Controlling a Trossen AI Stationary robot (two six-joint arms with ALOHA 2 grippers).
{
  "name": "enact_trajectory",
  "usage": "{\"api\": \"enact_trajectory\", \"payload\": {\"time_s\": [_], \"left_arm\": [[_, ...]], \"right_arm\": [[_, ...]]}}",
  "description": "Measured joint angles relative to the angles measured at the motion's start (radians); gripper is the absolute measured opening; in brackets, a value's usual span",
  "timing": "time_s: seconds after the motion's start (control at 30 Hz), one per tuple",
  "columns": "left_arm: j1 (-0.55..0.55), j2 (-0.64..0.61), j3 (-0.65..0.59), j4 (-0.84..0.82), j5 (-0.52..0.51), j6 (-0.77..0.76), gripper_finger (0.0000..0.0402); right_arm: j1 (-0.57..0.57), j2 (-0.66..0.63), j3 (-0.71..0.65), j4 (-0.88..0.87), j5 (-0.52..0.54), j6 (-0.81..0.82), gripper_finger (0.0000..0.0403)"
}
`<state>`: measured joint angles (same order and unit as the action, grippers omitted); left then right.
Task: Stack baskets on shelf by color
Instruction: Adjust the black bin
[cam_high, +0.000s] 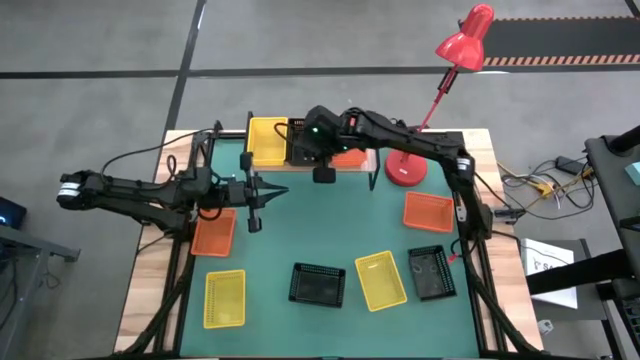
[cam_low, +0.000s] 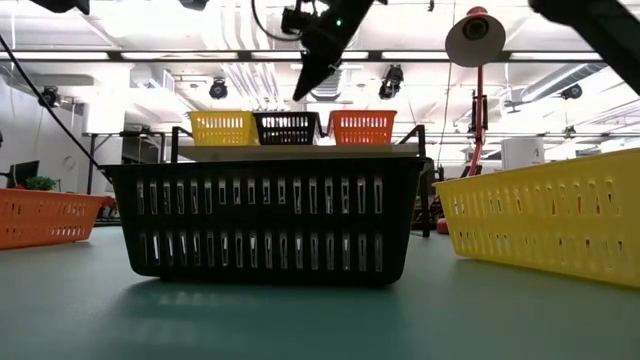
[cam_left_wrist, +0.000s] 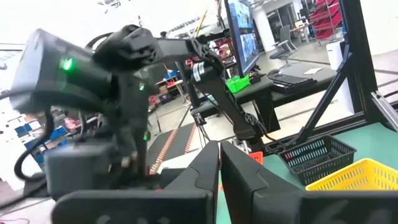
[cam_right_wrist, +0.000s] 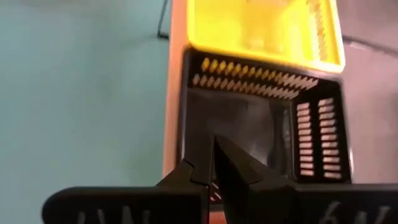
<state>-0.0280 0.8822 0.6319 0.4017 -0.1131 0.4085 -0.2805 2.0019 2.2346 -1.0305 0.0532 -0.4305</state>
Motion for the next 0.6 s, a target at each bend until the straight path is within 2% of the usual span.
{"api": "enact_trajectory", "payload": {"time_s": [0.17,0.6], "left_arm": [[0.0,-0.002,0.0,-0.001,0.0,0.0,0.0],[0.0,-0.002,0.0,-0.002,0.0,0.0,0.0]], "right_arm": [[-0.014,0.049,0.067,-0.079,0.002,0.002,0.0009],[-0.021,0.05,0.051,-0.117,0.002,0.01,0.0009]]}}
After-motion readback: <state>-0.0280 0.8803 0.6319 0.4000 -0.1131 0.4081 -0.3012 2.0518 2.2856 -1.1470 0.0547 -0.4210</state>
